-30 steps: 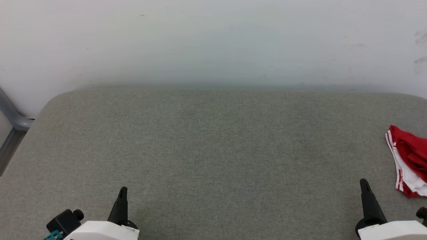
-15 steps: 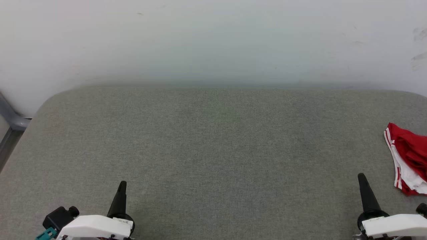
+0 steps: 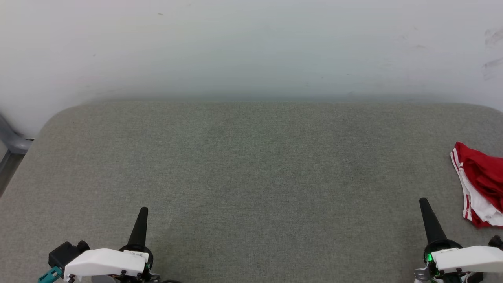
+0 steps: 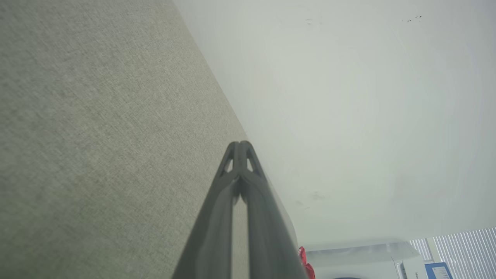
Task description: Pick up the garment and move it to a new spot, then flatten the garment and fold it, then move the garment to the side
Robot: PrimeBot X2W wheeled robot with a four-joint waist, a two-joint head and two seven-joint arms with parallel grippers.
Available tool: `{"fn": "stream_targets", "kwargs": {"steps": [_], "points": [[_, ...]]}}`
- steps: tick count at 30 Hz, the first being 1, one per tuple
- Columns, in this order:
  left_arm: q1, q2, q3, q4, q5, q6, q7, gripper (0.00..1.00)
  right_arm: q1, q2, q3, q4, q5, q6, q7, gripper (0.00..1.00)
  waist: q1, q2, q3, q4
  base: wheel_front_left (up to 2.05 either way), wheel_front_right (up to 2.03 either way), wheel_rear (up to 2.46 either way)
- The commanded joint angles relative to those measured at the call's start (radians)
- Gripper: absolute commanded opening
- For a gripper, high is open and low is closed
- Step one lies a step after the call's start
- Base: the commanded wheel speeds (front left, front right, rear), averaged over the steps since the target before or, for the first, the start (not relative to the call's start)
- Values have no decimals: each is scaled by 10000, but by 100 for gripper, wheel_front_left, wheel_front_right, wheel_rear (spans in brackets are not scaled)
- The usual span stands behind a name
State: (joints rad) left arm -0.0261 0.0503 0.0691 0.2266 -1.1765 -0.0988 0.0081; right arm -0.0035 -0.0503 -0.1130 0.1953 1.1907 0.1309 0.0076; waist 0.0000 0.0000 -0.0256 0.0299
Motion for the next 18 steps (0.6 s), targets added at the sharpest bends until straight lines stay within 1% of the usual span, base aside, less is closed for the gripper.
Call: {"fn": "stream_targets", "kwargs": {"steps": [1,18], "points": [[-253,1,55,-41,-349,-82,95,0,-307,-3,-5,-21,336,0,104,0,0,0,13,-13,0,0,0],[-505,0,215,49,-1833,-178,457,0,-608,-1,-8,174,1780,-1,460,0,0,0,101,-105,0,0,0]]}}
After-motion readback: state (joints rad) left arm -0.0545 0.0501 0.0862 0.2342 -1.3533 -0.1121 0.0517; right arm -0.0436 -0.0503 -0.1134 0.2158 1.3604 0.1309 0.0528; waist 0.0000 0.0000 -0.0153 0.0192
